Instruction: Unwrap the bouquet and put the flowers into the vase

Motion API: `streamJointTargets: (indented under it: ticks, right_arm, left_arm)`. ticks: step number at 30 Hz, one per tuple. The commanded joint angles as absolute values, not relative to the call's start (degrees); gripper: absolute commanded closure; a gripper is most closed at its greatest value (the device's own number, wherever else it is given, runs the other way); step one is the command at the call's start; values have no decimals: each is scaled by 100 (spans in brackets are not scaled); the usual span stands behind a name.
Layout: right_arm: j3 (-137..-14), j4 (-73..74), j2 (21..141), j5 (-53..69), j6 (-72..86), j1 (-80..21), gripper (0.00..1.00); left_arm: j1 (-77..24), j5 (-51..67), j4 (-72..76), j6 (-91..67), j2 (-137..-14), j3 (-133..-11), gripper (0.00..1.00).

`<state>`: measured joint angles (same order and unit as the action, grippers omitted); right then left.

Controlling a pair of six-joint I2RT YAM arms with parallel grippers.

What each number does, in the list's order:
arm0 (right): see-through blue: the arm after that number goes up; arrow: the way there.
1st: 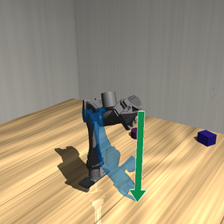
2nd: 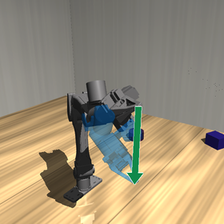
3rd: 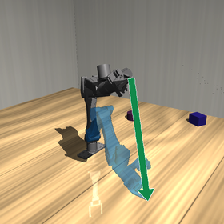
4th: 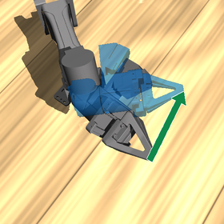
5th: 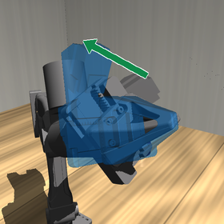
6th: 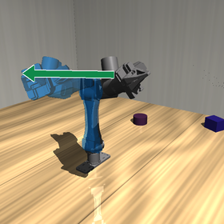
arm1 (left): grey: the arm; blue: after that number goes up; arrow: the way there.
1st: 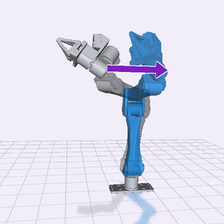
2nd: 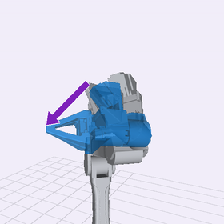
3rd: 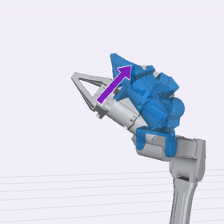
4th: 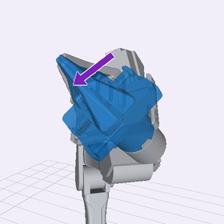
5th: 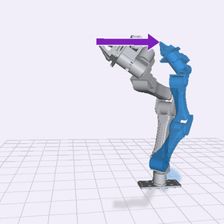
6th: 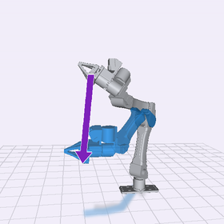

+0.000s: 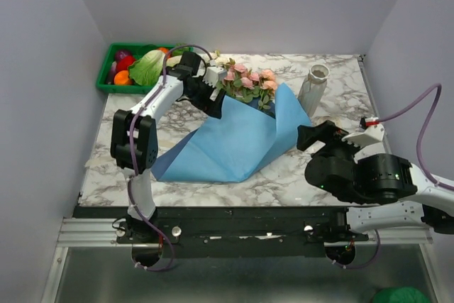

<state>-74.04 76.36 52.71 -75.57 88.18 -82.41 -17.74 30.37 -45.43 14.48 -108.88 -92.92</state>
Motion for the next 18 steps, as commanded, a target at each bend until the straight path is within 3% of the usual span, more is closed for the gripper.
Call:
streamJointTargets:
  ticks: [1, 9, 18]
  right_arm:
    - [-7454, 7430, 4862, -8094, 7115, -8244, 0]
    - [-6391, 2563, 3789, -8130, 2422, -8244, 1]
    - [-6381, 2347, 3709, -7875, 2136, -8244, 4]
  left_arm:
    - [-1767, 3041, -4869, 1248, -11741, -10018, 1]
    - [-1767, 3261, -5045, 1222, -12751, -10976, 4]
    - [-1732, 3392, -5141, 1309, -13244, -11663, 6]
